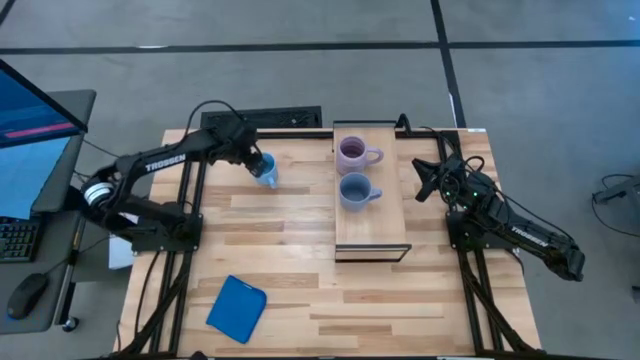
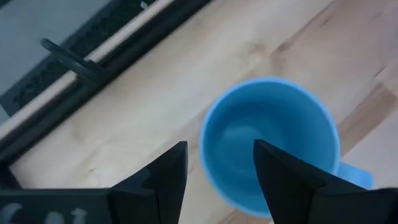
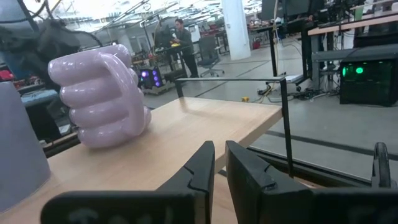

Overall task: Stack small to large cups/mugs on shelf
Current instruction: Put the light blue mug on the shelf

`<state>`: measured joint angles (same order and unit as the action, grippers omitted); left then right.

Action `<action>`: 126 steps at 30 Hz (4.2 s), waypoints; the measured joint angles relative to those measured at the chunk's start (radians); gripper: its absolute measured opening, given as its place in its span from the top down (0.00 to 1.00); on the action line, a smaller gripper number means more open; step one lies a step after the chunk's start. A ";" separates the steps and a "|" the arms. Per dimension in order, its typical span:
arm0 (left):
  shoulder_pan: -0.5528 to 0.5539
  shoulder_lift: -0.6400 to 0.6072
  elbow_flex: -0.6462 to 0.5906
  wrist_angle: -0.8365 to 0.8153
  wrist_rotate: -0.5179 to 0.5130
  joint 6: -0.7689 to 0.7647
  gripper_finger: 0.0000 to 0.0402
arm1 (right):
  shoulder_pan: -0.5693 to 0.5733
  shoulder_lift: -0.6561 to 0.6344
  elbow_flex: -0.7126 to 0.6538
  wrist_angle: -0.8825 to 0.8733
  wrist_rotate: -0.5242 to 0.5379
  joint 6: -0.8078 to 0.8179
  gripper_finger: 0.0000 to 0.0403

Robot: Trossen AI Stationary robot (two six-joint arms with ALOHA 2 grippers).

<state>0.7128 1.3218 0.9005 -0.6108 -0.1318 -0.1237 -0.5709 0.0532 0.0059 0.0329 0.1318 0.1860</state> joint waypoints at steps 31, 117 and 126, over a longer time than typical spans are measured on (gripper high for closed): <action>0.000 0.133 0.001 0.032 0.015 0.034 0.86 | 0.000 0.000 0.000 0.000 0.000 0.052 0.84; -0.281 0.134 0.588 -0.404 0.221 -0.316 1.00 | 0.000 0.000 0.000 0.000 0.000 0.050 0.84; -0.537 0.133 0.745 -0.415 0.060 -0.538 1.00 | 0.000 0.000 0.000 0.000 0.000 0.050 0.84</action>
<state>0.1758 1.4551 1.6454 -1.0261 -0.0719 -0.6616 -0.5709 0.0528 0.0059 0.0328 0.1314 0.2363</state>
